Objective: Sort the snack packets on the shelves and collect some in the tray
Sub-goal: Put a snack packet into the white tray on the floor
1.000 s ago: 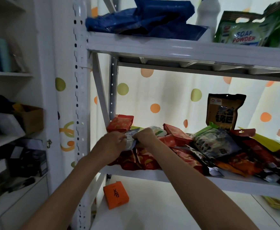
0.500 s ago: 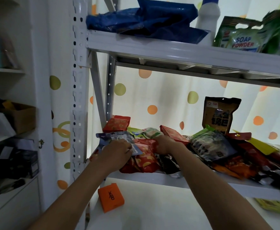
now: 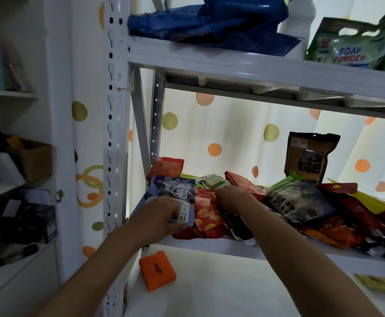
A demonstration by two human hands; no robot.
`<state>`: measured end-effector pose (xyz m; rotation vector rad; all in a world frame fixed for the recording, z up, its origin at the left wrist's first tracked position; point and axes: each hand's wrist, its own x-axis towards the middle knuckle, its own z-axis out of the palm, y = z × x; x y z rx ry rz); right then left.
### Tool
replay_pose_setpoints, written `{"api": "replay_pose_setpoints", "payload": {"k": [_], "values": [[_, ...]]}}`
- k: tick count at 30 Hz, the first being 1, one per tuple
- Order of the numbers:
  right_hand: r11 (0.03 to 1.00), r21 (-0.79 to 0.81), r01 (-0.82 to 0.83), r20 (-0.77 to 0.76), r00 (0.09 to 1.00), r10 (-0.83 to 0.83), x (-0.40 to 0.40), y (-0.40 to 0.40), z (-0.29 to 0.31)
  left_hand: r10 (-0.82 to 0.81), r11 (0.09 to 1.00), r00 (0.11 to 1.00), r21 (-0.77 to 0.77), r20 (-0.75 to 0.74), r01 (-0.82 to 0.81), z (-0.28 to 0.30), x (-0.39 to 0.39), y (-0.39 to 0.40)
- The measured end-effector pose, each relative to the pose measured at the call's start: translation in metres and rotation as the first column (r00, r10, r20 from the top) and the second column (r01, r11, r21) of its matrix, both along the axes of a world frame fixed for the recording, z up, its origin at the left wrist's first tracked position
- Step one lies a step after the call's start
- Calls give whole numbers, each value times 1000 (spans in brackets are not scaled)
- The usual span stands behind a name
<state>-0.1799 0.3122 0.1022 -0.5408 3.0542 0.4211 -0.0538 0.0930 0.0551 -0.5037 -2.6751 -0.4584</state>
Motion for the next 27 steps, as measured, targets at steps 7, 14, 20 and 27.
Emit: {"api": "replay_pose_setpoints", "payload": {"k": [7, 14, 20, 27], "values": [[992, 110, -60, -252, 964, 86, 10, 10, -2, -11, 1000, 1000, -5, -10, 11, -2, 2, -2], [993, 108, -50, -408, 909, 90, 7, 15, 2, -16, 997, 1000, -80, -18, 15, -3, 3, -6], [997, 74, -27, -338, 940, 51, 2, 14, 14, -4, 995, 998, -96, -67, -3, -7, 2, -3], [980, 190, -66, -316, 940, 125, 0, 7, -8, 23, 994, 999, -110, -43, -27, -10, 4, 8]]}}
